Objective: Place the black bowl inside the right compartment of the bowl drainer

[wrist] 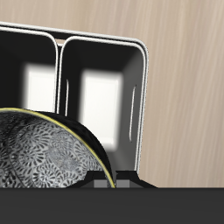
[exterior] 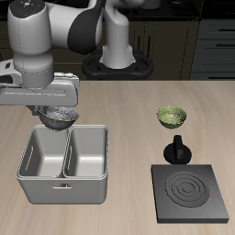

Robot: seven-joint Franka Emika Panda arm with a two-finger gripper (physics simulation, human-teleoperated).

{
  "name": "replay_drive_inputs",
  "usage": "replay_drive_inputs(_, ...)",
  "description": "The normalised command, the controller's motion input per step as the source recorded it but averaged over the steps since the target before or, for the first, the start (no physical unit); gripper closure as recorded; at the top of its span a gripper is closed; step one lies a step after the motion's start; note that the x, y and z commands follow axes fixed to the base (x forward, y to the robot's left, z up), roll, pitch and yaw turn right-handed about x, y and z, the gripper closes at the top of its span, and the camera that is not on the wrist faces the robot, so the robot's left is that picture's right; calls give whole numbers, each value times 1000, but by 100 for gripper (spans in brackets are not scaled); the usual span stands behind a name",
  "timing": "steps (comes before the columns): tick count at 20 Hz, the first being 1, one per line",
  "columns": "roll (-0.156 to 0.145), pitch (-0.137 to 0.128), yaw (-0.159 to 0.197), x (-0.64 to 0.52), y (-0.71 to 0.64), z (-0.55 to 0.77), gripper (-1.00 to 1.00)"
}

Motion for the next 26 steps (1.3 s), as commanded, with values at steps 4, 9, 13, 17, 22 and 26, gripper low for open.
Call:
replay_drive_inputs(4,-6,20,-12,16,-5,-165,100)
replay_drive_inputs(9,-3,22,-8,12,-21,-195,100)
replay_drive_inputs(13,-10,13,-19,-52,-38,-130,100)
replay_drive_inputs(17,-9,4,-3,-60,-31,-55,100)
replay_drive_inputs(22,-64,24,46,-96,-155,-122,-100)
replay_drive_inputs(26,-37,8,-4,-95,-107,-31,-100)
